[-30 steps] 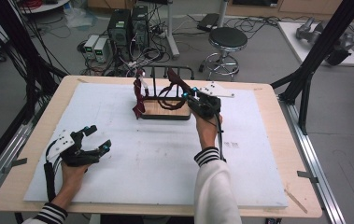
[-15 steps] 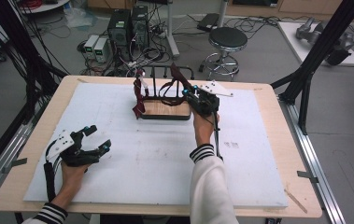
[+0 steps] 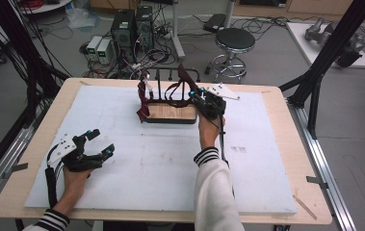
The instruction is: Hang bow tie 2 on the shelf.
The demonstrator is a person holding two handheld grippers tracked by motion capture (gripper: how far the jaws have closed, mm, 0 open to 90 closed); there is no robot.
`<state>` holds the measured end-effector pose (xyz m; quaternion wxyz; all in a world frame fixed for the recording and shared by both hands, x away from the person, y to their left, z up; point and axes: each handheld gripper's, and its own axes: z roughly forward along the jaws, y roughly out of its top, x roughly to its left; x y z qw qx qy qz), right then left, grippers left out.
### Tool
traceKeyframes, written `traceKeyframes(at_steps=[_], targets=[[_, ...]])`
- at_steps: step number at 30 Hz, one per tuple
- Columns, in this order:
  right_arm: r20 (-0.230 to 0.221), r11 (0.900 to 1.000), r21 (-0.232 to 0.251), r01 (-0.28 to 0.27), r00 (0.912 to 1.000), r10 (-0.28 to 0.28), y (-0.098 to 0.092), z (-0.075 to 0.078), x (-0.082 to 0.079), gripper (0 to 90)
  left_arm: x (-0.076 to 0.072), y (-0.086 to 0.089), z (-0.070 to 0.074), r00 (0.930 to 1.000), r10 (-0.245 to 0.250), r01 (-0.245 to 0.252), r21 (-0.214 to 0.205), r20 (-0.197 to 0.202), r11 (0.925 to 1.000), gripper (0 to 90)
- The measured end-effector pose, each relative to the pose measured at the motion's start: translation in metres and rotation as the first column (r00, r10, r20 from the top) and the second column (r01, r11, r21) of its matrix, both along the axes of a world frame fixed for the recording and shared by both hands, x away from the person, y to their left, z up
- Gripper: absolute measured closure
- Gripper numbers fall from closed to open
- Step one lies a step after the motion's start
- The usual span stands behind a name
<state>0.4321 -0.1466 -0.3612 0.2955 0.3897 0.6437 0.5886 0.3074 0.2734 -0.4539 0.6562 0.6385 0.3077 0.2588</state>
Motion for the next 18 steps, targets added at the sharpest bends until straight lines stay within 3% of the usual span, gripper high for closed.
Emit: traceKeyframes(at_steps=[5,18], targets=[[0.001,0.9999,-0.010,0.002,1.0000,-0.002,0.0060,0.0037,0.0030,79.9,0.0000,0.0000,0.0000,1.0000,0.000,0.000,-0.003,-0.001,1.0000,12.4],[-0.018,0.9990,0.030,0.034,0.9993,-0.033,0.0101,0.0031,0.0087,79.9,0.0000,0.0003,0.0000,1.0000,0.000,0.000,-0.005,-0.003,1.0000,12.4]])
